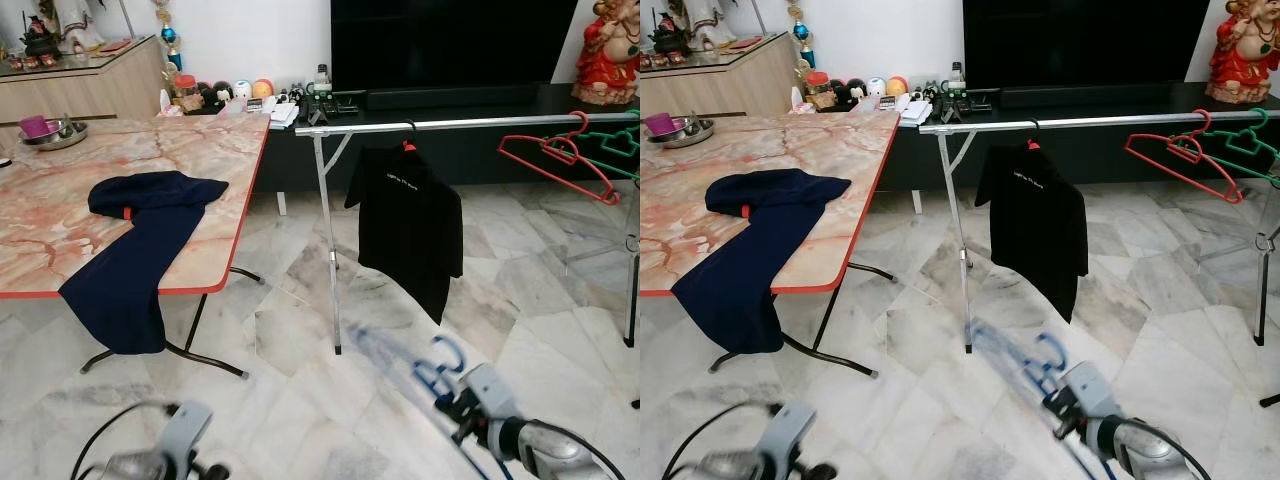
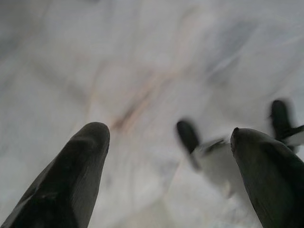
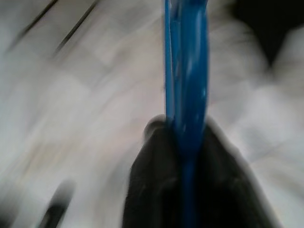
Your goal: Hang hanger
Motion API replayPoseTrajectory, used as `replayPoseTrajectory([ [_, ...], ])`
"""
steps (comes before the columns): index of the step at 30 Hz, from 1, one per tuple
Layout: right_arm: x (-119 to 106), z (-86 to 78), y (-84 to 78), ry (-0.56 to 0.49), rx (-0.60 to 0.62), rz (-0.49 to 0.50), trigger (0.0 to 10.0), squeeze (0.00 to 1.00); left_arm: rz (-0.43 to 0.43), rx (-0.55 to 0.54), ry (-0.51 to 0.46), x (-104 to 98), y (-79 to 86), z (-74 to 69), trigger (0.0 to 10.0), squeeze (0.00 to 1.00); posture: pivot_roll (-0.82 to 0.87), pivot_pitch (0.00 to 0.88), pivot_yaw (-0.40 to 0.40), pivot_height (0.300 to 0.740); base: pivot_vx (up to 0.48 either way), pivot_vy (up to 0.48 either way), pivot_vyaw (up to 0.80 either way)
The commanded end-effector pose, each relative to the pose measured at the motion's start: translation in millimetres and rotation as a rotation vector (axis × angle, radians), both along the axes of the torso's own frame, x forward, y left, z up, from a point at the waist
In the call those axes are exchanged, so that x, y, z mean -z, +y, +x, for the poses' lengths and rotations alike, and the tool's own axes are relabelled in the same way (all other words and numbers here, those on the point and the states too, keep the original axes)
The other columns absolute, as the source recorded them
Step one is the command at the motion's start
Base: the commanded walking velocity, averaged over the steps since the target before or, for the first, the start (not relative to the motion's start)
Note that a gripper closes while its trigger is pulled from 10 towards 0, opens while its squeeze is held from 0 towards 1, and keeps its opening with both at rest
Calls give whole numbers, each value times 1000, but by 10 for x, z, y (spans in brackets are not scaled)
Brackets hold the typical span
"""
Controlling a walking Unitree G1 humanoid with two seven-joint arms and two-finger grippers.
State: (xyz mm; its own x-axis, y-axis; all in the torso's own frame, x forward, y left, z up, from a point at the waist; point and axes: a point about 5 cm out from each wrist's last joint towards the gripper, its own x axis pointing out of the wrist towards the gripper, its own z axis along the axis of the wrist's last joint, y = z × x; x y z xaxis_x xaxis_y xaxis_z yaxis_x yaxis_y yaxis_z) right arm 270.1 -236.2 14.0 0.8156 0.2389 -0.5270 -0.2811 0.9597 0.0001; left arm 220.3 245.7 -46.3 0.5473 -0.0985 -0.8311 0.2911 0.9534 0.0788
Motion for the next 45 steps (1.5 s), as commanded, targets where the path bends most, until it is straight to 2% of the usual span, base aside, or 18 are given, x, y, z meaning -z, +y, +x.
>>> replayPoseTrajectory([
  [1,13,-38,-77,-19,173,21,0,0,42,-114,60,155,101,-275,10000,0,17,4,22,740,0,0,0],
  [2,18,-63,-72,-34,235,38,0,0,59,-169,93,234,148,-447,10000,0,10,4,22,740,0,0,0],
  [3,23,-82,-65,-40,267,49,471,0,69,-204,112,277,173,-551,10000,0,7,3,22,740,0,0,0],
  [4,20,-106,-67,-56,310,52,1804,0,80,-242,139,332,200,-694,10000,0,2,0,23,740,0,0,0],
  [5,16,-157,-83,-85,405,64,9608,0,86,-305,180,411,222,-924,10000,0,-4,0,20,740,0,0,0],
  [6,25,-183,-94,-89,439,71,10000,0,84,-324,188,434,221,-990,10000,0,-2,0,18,740,0,0,0],
  [9,75,-276,-186,-73,475,33,10000,0,85,-362,210,480,201,-1118,10000,0,-12,0,23,740,0,0,0],
  [11,81,-305,-215,-69,492,22,10000,0,96,-358,216,491,189,-1138,10000,0,-7,0,22,740,0,0,0],
  [13,77,-321,-247,-76,517,17,10000,0,94,-350,205,491,170,-1118,10000,0,-4,0,19,740,0,0,0],
  [17,137,-400,-258,-49,607,47,10000,0,88,-355,150,455,151,-979,10000,0,4,0,8,740,0,0,0],
  [20,208,-471,-236,-4,652,96,10000,0,85,-323,156,459,134,-975,10000,0,15,0,-3,740,0,0,0],
  [25,166,-455,-294,-27,648,78,10000,0,91,-331,190,472,223,-1121,10000,0,6,0,-5,740,0,0,0],
  [26,144,-429,-296,-40,644,83,10000,0,100,-332,214,476,283,-1215,10000,0,3,0,-4,740,247,0,0],
  [28,135,-419,-288,-44,646,95,10000,0,103,-330,230,480,311,-1278,10000,0,5,0,-2,740,255,0,0],
  [29,130,-409,-287,-48,628,66,10000,0,110,-324,244,483,335,-1329,10000,0,5,0,-1,740,270,0,0],
  [33,139,-418,-273,-50,649,77,10000,0,114,-322,267,499,339,-1408,10000,0,7,0,6,740,287,0,0],
  [39,127,-408,-282,-53,656,79,10000,0,114,-291,270,527,238,-1361,10000,0,0,0,8,740,294,0,0],
  [45,82,-385,-332,-72,659,68,10000,0,96,-270,239,529,74,-1138,10000,0,2,0,2,740,304,0,0],
])
